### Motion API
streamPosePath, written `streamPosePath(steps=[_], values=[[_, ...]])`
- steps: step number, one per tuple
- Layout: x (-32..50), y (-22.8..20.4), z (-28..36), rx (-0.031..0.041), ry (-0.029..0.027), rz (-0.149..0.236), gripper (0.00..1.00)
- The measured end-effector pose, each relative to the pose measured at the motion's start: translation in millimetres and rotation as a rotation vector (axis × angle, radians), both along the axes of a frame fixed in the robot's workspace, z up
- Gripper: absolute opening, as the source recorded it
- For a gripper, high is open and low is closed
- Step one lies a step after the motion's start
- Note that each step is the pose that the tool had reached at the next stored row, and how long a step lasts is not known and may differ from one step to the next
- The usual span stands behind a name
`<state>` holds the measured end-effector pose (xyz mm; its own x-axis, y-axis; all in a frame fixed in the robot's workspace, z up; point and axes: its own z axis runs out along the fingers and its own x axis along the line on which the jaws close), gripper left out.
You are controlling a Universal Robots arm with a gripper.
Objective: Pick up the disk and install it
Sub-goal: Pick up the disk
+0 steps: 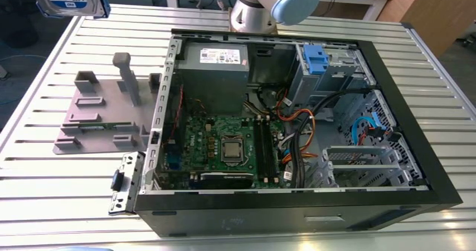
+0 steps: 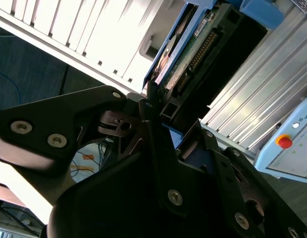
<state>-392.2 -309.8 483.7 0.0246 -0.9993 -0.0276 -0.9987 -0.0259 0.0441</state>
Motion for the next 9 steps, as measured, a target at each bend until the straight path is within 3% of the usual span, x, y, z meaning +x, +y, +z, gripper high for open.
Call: streamPosePath(steps=[9], values=[[6.8, 0.0, 0.0, 0.0, 0.0, 0.0, 0.37]])
